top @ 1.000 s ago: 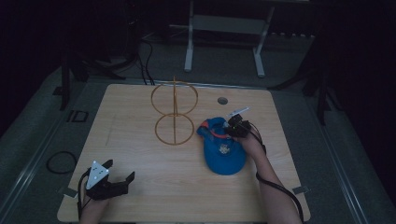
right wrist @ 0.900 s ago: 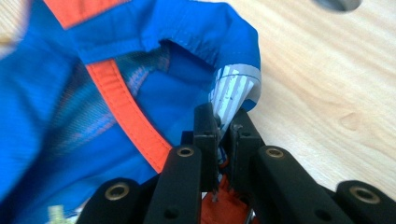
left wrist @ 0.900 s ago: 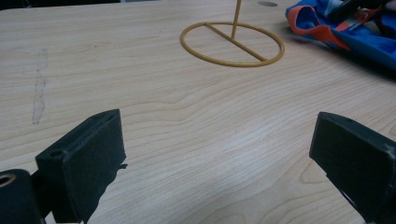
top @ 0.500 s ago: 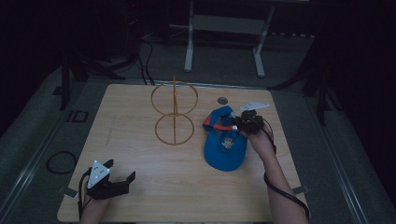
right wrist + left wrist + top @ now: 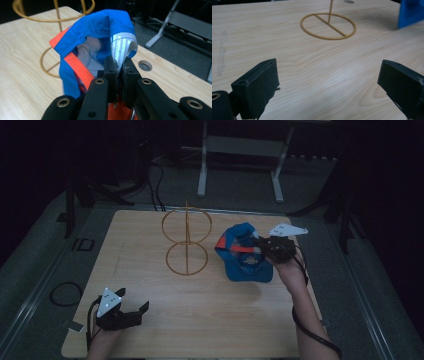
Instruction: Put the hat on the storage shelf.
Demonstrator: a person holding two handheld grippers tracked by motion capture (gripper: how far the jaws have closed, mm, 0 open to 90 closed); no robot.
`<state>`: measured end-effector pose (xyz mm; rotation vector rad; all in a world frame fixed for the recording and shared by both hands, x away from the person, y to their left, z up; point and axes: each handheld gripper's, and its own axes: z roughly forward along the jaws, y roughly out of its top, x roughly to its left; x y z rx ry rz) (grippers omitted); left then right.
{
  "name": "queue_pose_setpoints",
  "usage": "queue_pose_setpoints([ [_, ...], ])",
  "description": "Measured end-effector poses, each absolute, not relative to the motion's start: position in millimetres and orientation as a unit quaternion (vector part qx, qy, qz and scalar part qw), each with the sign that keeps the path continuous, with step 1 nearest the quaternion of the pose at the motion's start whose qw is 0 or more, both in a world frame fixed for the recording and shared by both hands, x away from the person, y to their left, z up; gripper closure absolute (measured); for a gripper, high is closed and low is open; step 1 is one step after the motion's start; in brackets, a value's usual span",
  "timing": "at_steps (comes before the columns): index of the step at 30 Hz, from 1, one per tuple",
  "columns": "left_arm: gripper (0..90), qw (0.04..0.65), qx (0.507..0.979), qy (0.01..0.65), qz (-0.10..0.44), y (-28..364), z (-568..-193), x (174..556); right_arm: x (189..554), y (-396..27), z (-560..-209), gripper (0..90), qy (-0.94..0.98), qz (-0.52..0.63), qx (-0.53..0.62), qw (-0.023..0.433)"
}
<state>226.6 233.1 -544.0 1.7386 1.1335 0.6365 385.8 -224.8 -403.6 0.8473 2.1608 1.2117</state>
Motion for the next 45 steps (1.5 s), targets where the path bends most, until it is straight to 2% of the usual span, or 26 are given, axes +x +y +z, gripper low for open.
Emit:
queue_pose_setpoints([
  [4, 3.8, 0.484, 0.712, 0.449, 0.239, 223.8, -530.0, 228.7, 370.4, -226.3, -395.1, 84.8, 0.79, 0.461, 0.303, 0.267],
  [19, 4.0, 0.517, 0.736, 0.373, 0.23, 170.3, -454.6, 256.3, 329.1, -226.5, -379.6, 84.8, 0.78, 0.489, 0.271, 0.281],
  [38, 4.8, 0.529, 0.769, 0.291, 0.213, 102.7, -397.1, 278.6, 310.1, -220.0, -377.9, 84.8, 0.784, 0.497, 0.252, 0.272],
  [45, 4.8, 0.514, 0.787, 0.26, 0.219, 72.3, -378.6, 289.7, 305.8, -218.6, -378.5, 84.8, 0.786, 0.496, 0.246, 0.273],
])
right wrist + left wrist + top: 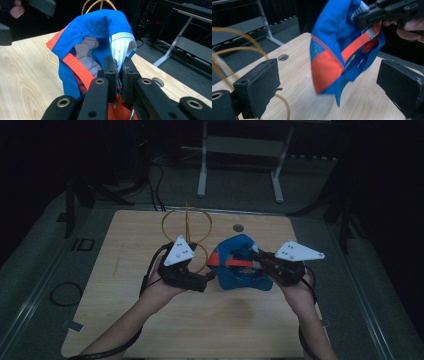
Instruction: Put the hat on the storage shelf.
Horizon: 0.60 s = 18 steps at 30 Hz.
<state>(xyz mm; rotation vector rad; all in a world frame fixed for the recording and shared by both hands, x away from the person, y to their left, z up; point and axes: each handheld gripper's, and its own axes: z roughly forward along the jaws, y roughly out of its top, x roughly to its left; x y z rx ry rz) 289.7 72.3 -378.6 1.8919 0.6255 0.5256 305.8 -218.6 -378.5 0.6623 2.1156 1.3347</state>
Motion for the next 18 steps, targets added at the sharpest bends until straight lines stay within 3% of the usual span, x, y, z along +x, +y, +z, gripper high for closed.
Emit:
queue_pose_setpoints([
  [9, 7.2, 0.51, 0.795, 0.242, 0.221, 49.7, -366.3, 302.4, 303.0, -219.2, -378.7, 84.8, 0.788, 0.499, 0.241, 0.27],
  [18, 16.3, 0.502, 0.808, 0.244, 0.19, 40.6, -367.6, 315.4, 299.6, -216.0, -378.9, 84.7, 0.789, 0.502, 0.232, 0.269],
])
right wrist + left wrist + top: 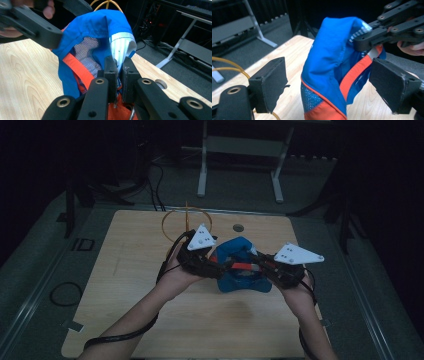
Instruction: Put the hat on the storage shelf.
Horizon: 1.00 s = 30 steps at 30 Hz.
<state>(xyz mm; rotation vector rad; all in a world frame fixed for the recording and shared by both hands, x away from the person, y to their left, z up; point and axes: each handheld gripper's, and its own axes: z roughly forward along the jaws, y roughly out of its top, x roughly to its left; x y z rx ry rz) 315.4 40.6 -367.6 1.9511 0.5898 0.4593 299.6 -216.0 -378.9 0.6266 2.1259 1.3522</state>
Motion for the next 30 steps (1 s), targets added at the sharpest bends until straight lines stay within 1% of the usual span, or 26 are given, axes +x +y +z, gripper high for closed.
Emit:
queue_pose_setpoints([
  [4, 24.5, 0.484, 0.82, 0.244, 0.184, 35.9, -371.7, 320.3, 298.0, -213.8, -378.1, 84.8, 0.789, 0.502, 0.229, 0.269],
  [5, 29.8, 0.482, 0.823, 0.243, 0.178, 34.9, -372.8, 321.4, 297.8, -213.4, -377.9, 84.7, 0.789, 0.504, 0.229, 0.267],
  [8, 39.5, 0.472, 0.83, 0.239, 0.174, 32.5, -374.8, 324.0, 297.4, -212.3, -378.1, 84.8, 0.788, 0.505, 0.228, 0.268],
  [10, 43.9, 0.466, 0.835, 0.238, 0.171, 29.8, -376.2, 325.2, 297.1, -211.3, -378.9, 84.7, 0.788, 0.506, 0.227, 0.267],
  [12, 47.1, 0.456, 0.837, 0.24, 0.182, 26.7, -377.5, 326.2, 296.7, -209.8, -380.0, 84.7, 0.789, 0.506, 0.227, 0.265],
  [13, 50.9, 0.456, 0.839, 0.238, 0.179, 25.8, -378.1, 327.4, 296.3, -209.0, -380.4, 84.8, 0.789, 0.507, 0.226, 0.264],
  [16, 55.8, 0.453, 0.838, 0.245, 0.18, 22.6, -379.0, 330.0, 295.6, -207.5, -380.9, 84.7, 0.791, 0.506, 0.223, 0.263],
  [20, 69.1, 0.443, 0.841, 0.249, 0.187, 16.2, -380.7, 330.9, 294.9, -207.0, -381.2, 84.7, 0.791, 0.506, 0.224, 0.261],
  [21, 75.5, 0.439, 0.844, 0.244, 0.19, 14.5, -381.1, 330.7, 294.4, -206.3, -381.6, 84.8, 0.791, 0.506, 0.223, 0.261],
  [22, 79.6, 0.439, 0.844, 0.241, 0.193, 11.9, -382.3, 330.2, 293.5, -205.4, -382.3, 84.7, 0.792, 0.505, 0.222, 0.261],
  [23, 85.5, 0.436, 0.846, 0.234, 0.2, 9.3, -383.6, 329.4, 292.7, -204.5, -383.0, 84.7, 0.793, 0.504, 0.221, 0.261],
  [25, 87.9, 0.432, 0.847, 0.227, 0.209, 5.0, -386.7, 328.8, 291.7, -202.7, -385.4, 84.7, 0.796, 0.501, 0.218, 0.261],
  [30, 88.5, 0.428, 0.843, 0.217, 0.243, 3.5, -389.0, 325.7, 292.2, -205.4, -390.4, 84.5, 0.793, 0.5, 0.228, 0.262],
])
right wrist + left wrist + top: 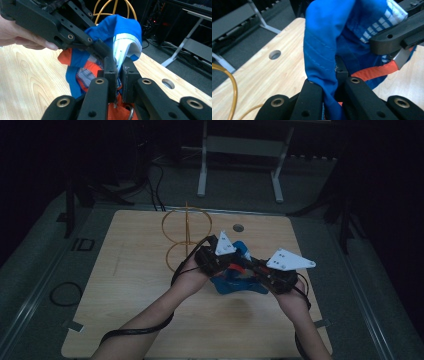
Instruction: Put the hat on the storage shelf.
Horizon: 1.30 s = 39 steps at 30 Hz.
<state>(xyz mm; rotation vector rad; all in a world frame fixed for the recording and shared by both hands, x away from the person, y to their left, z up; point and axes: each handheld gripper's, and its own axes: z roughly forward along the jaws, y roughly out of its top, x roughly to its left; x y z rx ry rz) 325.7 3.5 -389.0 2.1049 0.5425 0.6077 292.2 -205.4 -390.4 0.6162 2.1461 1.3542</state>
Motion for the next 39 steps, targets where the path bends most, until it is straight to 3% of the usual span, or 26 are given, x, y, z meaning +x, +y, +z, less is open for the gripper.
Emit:
queue_pose_setpoints([
  [4, 88.6, 0.441, 0.829, 0.208, 0.275, 5.2, -382.6, 319.1, 283.9, -210.0, -387.9, 81.3, 0.787, 0.516, 0.221, 0.257],
  [6, 88.6, 0.448, 0.822, 0.204, 0.285, 7.6, -378.7, 317.0, 278.7, -212.8, -385.4, 73.7, 0.784, 0.524, 0.216, 0.252],
  [16, 88.6, 0.468, 0.809, 0.169, 0.314, 27.8, -372.4, 309.6, 250.8, -232.8, -372.5, 53.4, 0.764, 0.569, 0.196, 0.232],
  [25, 88.5, 0.528, 0.791, 0.109, 0.287, 62.5, -369.2, 302.9, 247.0, -240.7, -372.5, 36.2, 0.766, 0.574, 0.183, 0.224],
  [39, 88.3, 0.638, 0.748, 0.028, 0.181, 99.4, -374.7, 307.3, 242.6, -214.3, -373.6, 43.8, 0.793, 0.563, 0.129, 0.195],
])
